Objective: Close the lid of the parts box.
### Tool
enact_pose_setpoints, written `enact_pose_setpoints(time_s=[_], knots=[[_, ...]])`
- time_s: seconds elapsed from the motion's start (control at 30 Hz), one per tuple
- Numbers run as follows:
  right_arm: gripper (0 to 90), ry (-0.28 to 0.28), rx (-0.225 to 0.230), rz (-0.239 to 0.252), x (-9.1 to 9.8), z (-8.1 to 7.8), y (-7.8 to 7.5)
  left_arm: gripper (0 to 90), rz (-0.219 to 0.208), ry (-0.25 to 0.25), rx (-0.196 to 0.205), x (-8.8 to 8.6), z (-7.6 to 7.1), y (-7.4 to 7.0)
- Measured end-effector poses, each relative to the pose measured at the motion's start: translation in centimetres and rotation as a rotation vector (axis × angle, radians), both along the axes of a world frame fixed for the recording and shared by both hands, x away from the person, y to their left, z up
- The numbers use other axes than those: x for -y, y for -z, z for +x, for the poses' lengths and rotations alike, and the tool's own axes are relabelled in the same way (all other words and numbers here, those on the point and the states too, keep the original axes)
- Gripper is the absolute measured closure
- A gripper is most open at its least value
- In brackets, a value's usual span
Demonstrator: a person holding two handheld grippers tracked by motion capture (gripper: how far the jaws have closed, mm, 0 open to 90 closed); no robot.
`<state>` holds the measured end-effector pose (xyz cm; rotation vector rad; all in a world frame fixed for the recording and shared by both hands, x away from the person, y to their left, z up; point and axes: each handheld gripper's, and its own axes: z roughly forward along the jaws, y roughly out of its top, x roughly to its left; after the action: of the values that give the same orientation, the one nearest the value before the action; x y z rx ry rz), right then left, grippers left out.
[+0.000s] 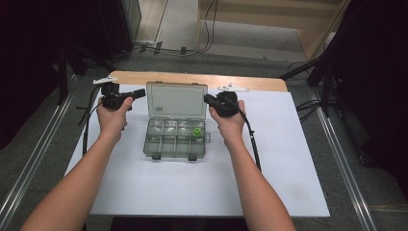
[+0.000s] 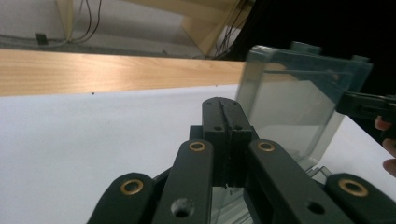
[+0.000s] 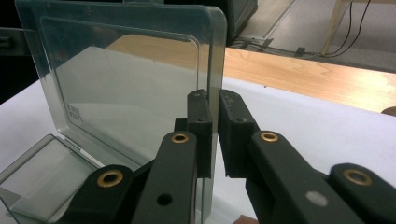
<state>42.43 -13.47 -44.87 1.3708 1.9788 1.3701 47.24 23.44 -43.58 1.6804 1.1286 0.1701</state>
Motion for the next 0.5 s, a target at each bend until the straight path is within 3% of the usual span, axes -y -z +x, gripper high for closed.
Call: enact_pose_setpoints(time_s=[0.07, 0.2, 0.5], knots=[[81.5, 0.0, 0.011, -0.001, -0.1, -0.2, 0.0, 88.8, 0.008, -0.002, -0.044, 0.3, 0.7, 0.2], [81.5, -0.003, 0.04, -0.014, -0.1, -0.6, 0.1, 88.9, -0.039, 0.016, -0.097, 0.6, 1.5, 0.4], [81.3, -0.018, 0.083, -0.025, 0.0, -1.2, 0.3, 89.0, -0.076, 0.076, -0.112, 0.8, 1.6, 0.5]])
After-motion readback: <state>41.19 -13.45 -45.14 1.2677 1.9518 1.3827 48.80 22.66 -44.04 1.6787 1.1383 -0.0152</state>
